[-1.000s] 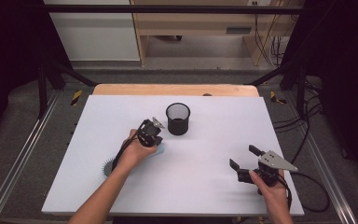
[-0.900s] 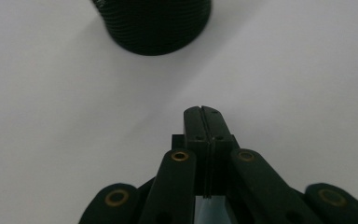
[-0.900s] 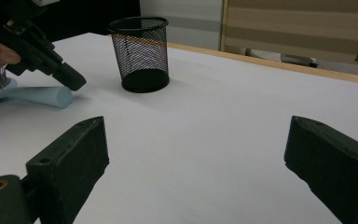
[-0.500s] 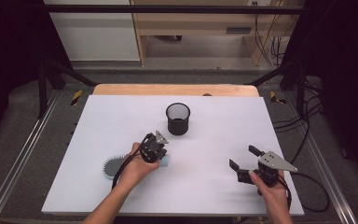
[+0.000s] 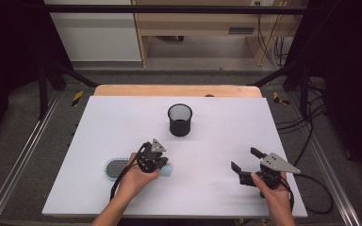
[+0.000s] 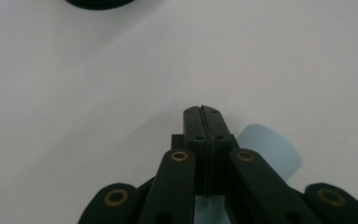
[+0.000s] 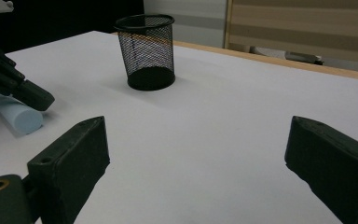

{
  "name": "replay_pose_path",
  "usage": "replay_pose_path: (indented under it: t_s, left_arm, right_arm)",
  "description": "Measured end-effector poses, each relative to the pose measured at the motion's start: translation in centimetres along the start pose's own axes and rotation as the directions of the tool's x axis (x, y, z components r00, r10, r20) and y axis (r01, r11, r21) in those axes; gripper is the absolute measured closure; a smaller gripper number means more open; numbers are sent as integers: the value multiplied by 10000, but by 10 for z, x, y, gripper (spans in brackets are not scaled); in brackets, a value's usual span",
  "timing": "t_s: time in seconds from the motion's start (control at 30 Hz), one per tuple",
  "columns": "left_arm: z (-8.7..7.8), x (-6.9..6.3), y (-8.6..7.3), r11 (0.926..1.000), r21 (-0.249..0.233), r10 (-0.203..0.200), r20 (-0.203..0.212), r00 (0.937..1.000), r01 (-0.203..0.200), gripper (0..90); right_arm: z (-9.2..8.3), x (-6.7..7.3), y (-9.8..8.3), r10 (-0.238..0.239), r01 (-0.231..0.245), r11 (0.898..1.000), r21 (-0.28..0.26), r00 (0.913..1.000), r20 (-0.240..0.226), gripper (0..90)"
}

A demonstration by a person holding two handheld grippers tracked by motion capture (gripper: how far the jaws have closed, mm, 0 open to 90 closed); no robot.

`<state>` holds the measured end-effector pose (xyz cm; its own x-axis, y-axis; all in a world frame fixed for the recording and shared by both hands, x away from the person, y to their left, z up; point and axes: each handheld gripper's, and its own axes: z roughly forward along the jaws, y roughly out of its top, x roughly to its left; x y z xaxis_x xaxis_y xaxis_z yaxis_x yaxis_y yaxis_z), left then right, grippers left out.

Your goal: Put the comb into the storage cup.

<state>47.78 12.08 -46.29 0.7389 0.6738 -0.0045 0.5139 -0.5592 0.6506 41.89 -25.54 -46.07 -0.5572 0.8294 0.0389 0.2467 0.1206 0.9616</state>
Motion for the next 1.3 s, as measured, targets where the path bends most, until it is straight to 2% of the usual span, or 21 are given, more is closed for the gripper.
replay_pose_path:
  t_s: [0.43,0.63,0.67,0.8,1.13,1.27,1.3]
  left_arm:
    - [-11,-21,-19,10000,33,86,681,9976,-89,900]
    - [-19,-28,-30,9999,124,86,1093,9940,-100,900]
    - [-22,-29,-34,9999,140,37,1267,9919,-56,900]
    - [-28,-31,-44,9999,148,-69,1418,9899,48,900]
    - [-42,-31,-62,9997,132,-226,1583,9871,208,900]
    - [-49,-30,-67,9994,331,-17,1340,9910,-28,900]
    - [-51,-28,-68,9993,366,-63,1287,9917,16,900]
  right_arm:
    - [2,2,0,-109,110,9999,93,9998,-138,63]
    - [3,3,-1,-148,151,9998,157,9997,-191,63]
    - [3,3,-1,-127,130,9998,179,9997,-200,63]
    - [4,3,-1,-146,151,9997,203,9997,-214,63]
    - [5,3,-2,-143,149,9995,265,9996,-234,63]
    - [5,3,-2,-107,113,9995,286,9997,-241,63]
    - [5,3,-2,-107,113,9995,286,9997,-241,63]
